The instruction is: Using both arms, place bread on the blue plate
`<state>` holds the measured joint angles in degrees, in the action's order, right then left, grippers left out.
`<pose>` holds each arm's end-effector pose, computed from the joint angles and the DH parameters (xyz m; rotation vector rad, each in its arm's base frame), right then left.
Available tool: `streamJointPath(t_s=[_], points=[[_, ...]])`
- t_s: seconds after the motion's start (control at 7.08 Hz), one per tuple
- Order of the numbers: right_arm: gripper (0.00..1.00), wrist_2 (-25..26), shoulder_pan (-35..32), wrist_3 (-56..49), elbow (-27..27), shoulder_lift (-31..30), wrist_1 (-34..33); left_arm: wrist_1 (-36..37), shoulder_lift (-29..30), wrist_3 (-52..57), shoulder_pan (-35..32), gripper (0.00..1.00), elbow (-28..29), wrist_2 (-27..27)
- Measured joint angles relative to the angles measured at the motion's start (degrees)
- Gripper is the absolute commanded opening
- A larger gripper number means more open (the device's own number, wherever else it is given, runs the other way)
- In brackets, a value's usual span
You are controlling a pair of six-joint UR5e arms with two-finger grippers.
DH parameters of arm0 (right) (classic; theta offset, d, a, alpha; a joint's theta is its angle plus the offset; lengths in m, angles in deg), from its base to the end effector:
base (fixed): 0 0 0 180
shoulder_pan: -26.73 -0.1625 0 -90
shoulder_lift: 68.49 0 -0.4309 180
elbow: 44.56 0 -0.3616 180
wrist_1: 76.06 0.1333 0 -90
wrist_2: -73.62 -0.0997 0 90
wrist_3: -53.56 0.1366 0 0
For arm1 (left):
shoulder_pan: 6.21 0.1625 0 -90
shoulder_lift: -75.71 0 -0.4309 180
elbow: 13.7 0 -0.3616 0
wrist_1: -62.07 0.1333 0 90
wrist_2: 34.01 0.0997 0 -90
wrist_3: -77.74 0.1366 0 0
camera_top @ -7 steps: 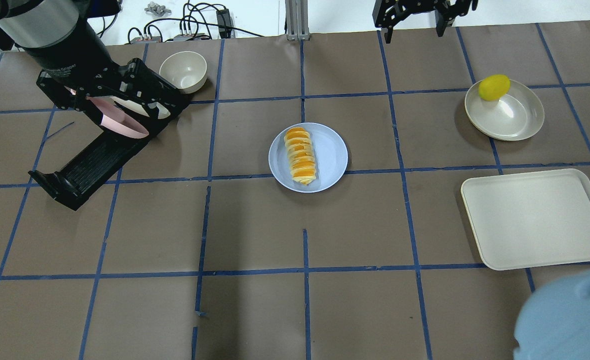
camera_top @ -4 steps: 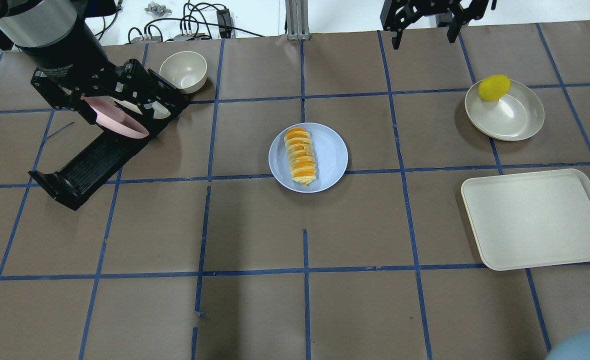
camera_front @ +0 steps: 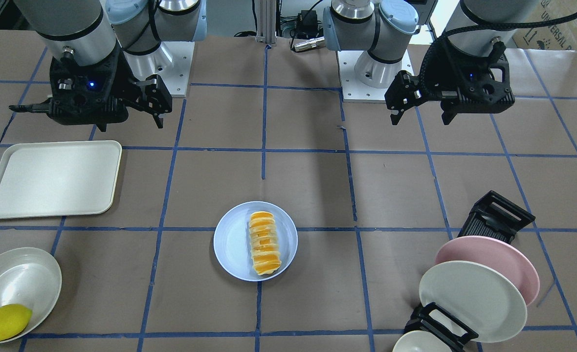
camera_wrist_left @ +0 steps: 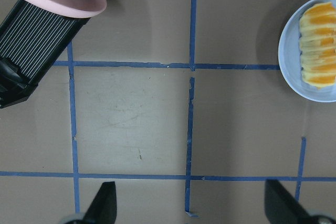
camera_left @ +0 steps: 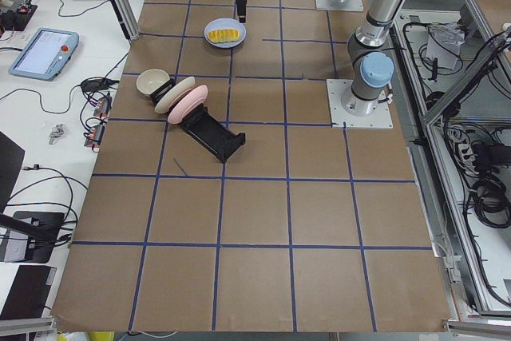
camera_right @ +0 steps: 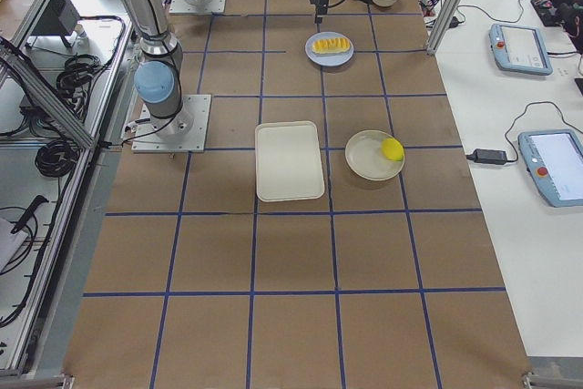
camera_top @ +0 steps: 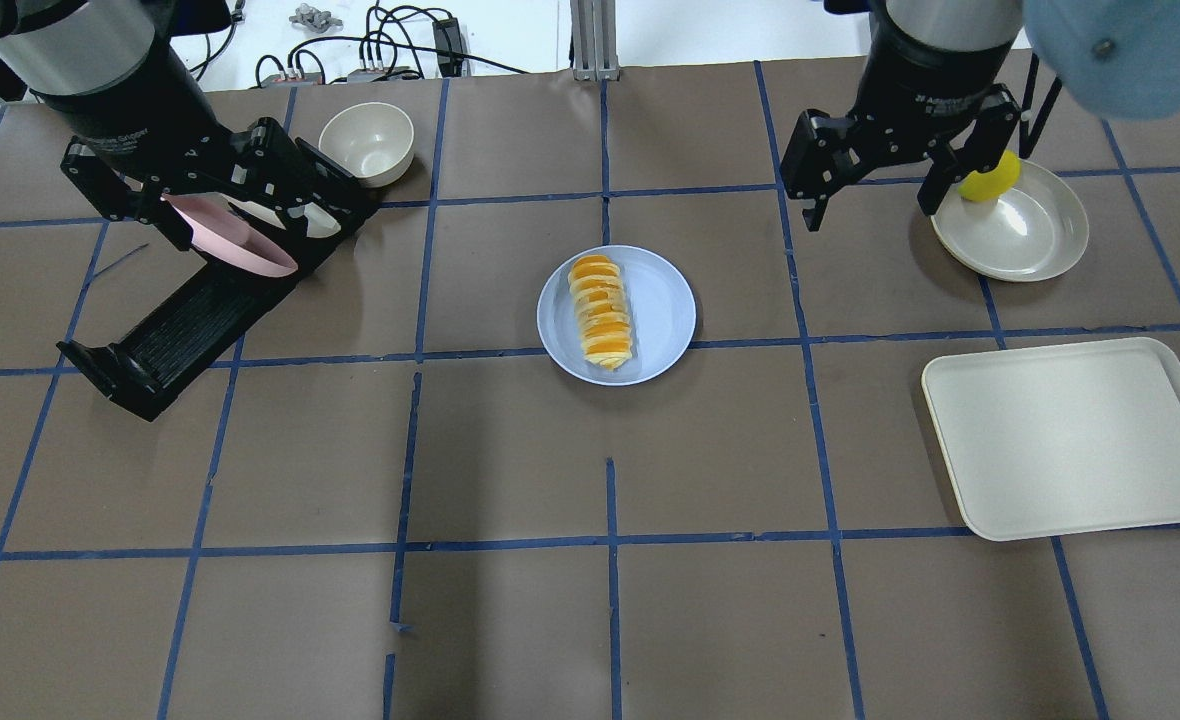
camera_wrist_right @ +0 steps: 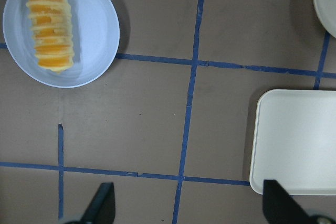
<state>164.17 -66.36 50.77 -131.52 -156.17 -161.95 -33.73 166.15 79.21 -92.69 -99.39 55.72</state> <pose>0.1572 -0.4627 0.4553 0.1610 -3.1263 -0.0926 -0.1055 -0.4665 0.4779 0.0562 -3.1345 -0.0524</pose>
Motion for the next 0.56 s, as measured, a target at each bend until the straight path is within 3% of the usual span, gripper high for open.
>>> streamJointPath(t_s=[0.28,0.56], points=[[1.00,0.3,0.7,0.0,-3.9,-2.1,-1.8,0.0,0.2,-0.1,0.0,0.99,0.1,-0.2],[1.00,0.3,1.1,0.1,-4.4,-2.4,-2.0,-0.1,0.3,-0.2,-0.1,0.99,0.1,-0.2]])
